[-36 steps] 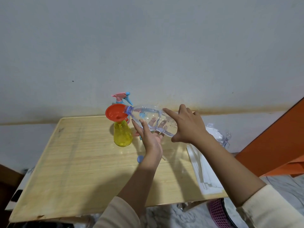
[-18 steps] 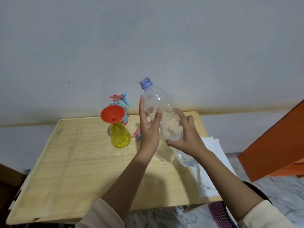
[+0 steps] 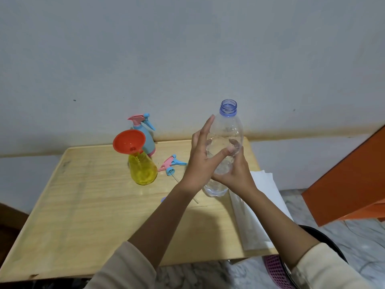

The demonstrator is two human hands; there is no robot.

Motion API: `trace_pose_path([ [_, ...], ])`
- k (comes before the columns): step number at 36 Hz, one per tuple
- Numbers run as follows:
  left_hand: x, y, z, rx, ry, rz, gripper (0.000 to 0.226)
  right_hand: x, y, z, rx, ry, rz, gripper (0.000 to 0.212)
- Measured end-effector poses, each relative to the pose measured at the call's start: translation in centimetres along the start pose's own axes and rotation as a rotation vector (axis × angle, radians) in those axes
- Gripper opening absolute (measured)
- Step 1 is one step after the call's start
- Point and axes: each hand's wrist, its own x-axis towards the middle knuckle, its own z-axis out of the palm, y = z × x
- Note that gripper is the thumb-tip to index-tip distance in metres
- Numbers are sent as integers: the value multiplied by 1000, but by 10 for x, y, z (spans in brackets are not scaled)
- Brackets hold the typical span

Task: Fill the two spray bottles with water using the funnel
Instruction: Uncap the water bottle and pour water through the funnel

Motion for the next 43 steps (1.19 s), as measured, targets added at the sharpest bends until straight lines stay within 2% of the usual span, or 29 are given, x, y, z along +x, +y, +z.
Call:
trace_pose_path([
  [15, -2, -11, 10, 2, -3, -40, 77, -7, 26, -2, 55, -9, 13, 101],
  [29, 10, -21, -17, -6, -183, 2, 75, -12, 21, 1, -8, 34, 68, 95],
  [35, 14, -29, -30, -53, -314, 18, 70, -19, 10, 1, -162, 63, 168, 107],
  [40, 11, -48, -53, 14, -346, 42, 57, -36, 3, 19, -106, 267, 218, 85],
  [43, 1, -70, -79, 103, -337, 16, 52, -55, 0, 42, -69, 420, 247, 86],
])
